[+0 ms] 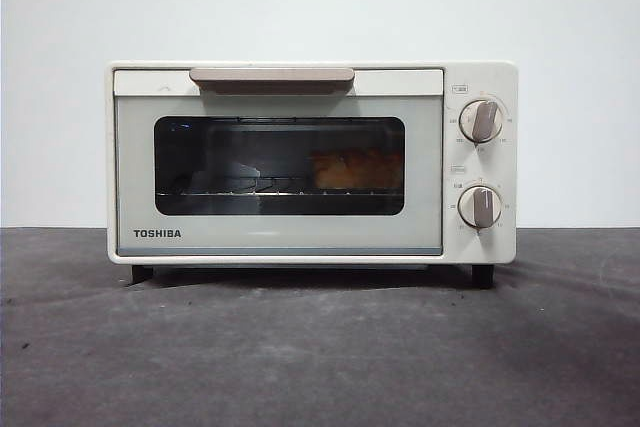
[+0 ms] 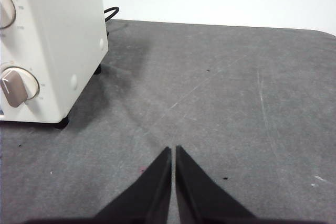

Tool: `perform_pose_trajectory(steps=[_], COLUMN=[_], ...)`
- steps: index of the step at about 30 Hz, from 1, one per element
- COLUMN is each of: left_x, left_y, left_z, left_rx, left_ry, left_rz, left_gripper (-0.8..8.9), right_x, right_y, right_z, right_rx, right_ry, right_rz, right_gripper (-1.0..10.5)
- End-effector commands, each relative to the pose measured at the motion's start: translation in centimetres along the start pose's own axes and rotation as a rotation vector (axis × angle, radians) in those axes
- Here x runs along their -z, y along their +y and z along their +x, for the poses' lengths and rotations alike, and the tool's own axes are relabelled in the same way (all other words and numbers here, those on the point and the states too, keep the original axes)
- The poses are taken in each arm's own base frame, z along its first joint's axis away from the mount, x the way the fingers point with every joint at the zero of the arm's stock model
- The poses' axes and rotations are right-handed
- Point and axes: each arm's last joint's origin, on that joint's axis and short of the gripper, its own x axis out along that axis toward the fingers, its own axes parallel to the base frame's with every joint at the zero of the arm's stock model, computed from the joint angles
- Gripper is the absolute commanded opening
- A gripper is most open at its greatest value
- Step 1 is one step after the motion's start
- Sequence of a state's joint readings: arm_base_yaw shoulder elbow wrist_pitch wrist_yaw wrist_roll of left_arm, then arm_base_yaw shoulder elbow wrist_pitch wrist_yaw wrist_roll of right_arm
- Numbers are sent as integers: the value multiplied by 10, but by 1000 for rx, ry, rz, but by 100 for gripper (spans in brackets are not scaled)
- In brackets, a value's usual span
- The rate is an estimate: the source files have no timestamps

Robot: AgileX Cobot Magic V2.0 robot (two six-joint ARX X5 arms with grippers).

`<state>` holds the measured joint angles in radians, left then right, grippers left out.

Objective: The left arm flap open the oven, the right arm pick bread and place it into oven, the left arm flap close the oven

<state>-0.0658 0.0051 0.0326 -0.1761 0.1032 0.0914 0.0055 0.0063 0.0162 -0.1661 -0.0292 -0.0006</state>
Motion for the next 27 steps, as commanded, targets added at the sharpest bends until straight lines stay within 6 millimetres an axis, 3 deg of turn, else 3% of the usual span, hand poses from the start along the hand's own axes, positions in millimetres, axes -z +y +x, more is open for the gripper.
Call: perform_pose_trajectory(steps=[1,15,27], left_x=[7,7,9], left_y=[0,0,9], left_z=[2,2,1], left_rx=[0,-4,-166], left_ry=[25,24,37], left_rz=[6,3,-118], left_gripper=[17,17,17], right_x=[1,1,1], right_y=[0,0,0], right_z=[1,1,1], right_rx=[6,6,6], right_ry=[-8,-8,-8], right_rz=[-7,-7,-7], right_gripper=[9,9,9])
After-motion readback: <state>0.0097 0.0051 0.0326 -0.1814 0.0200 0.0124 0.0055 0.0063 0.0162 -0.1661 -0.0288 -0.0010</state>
